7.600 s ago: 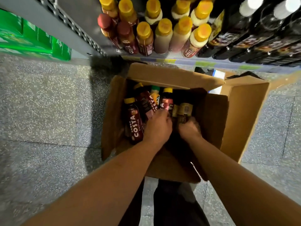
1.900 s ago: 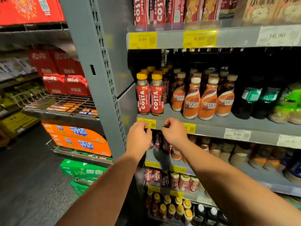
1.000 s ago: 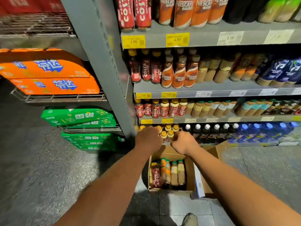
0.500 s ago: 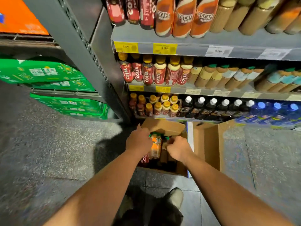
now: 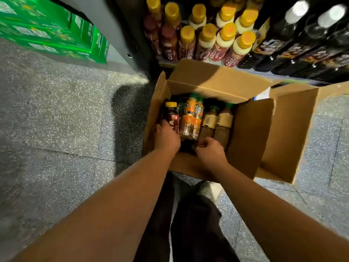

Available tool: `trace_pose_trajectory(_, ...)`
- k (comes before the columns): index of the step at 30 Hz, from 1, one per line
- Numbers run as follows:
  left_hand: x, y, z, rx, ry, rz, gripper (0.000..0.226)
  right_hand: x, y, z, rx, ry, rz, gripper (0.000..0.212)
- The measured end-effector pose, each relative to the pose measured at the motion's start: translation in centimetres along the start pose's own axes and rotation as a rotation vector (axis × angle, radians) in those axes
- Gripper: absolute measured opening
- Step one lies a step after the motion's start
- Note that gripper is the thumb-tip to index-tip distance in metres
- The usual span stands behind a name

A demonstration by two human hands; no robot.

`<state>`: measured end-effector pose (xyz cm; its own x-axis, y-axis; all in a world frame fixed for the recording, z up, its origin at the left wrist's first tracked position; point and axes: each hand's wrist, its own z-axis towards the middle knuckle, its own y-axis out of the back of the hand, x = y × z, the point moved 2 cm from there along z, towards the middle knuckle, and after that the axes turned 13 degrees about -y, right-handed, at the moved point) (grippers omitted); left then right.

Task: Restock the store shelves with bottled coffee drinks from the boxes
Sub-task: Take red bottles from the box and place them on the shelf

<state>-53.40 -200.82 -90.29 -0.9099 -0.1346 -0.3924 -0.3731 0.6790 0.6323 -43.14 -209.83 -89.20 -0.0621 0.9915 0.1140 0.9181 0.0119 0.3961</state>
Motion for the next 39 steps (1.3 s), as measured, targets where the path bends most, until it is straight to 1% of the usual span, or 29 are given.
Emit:
trace_pose_trajectory(3,1.2,-1.9,2.0,0.028,0.1,-0.067,0.072,-0.1,-1.3,1.8,0.049,-0.121,0.143,0.027)
trace_pose_trajectory(6,1.8,-3.1,3.3,0.038,0.131,-0.107,0.076,0.1,-2.2,2.6,0.086,-0.159,0.204,0.026)
trace_pose_trajectory(8,1.9,-3.3,3.9,0.056,0.154,-0.115,0.076,0.0,-2.4,2.9,0.08,-0.166,0.227,0.027)
trace_pose_trajectory(13,1.6,-2.8,4.2,0.053,0.177,-0.1,0.063,-0.2,-1.9,3.2,0.074,-0.198,0.259,0.027)
trace_pose_trajectory(16,0.7,-2.0,3.0,0.023,0.169,-0.189,0.063,0.3,-1.0,2.6,0.055,-0.167,0.24,0.027)
trace_pose_trajectory(18,-0.3,-1.0,2.1,0.023,0.119,-0.264,0.062,1.0,-0.2,1.6,0.054,-0.123,0.213,0.03)
trace_pose_trajectory(21,-2.6,1.1,0.5,0.014,0.028,-0.356,0.063,2.2,1.2,-0.5,0.077,-0.016,0.17,0.043)
trace_pose_trajectory(24,-5.1,3.6,-1.5,-0.007,-0.051,-0.403,0.063,2.9,3.5,-3.2,0.075,0.082,0.147,0.055)
trace_pose_trajectory(27,-7.3,6.4,-4.1,-0.034,-0.137,-0.447,0.059,3.4,6.0,-6.4,0.073,0.148,0.173,0.062)
trace_pose_trajectory(29,-8.7,8.6,-6.3,-0.052,-0.204,-0.468,0.053,4.1,7.8,-8.8,0.098,0.219,0.201,0.06)
trace_pose_trajectory(32,-10.7,11.7,-9.6,-0.107,-0.265,-0.562,0.045,5.6,10.2,-12.5,0.152,0.339,0.281,0.047)
trace_pose_trajectory(35,-12.6,14.8,-12.8,-0.159,-0.331,-0.565,0.048,7.4,11.9,-17.0,0.178,0.418,0.366,0.06)
trace_pose_trajectory(36,-13.3,16.0,-13.8,-0.184,-0.359,-0.561,0.048,7.9,12.7,-18.4,0.177,0.451,0.386,0.06)
trace_pose_trajectory(39,-16.1,20.0,-16.8,-0.25,-0.459,-0.56,0.047,9.3,15.5,-23.0,0.173,0.551,0.409,0.044)
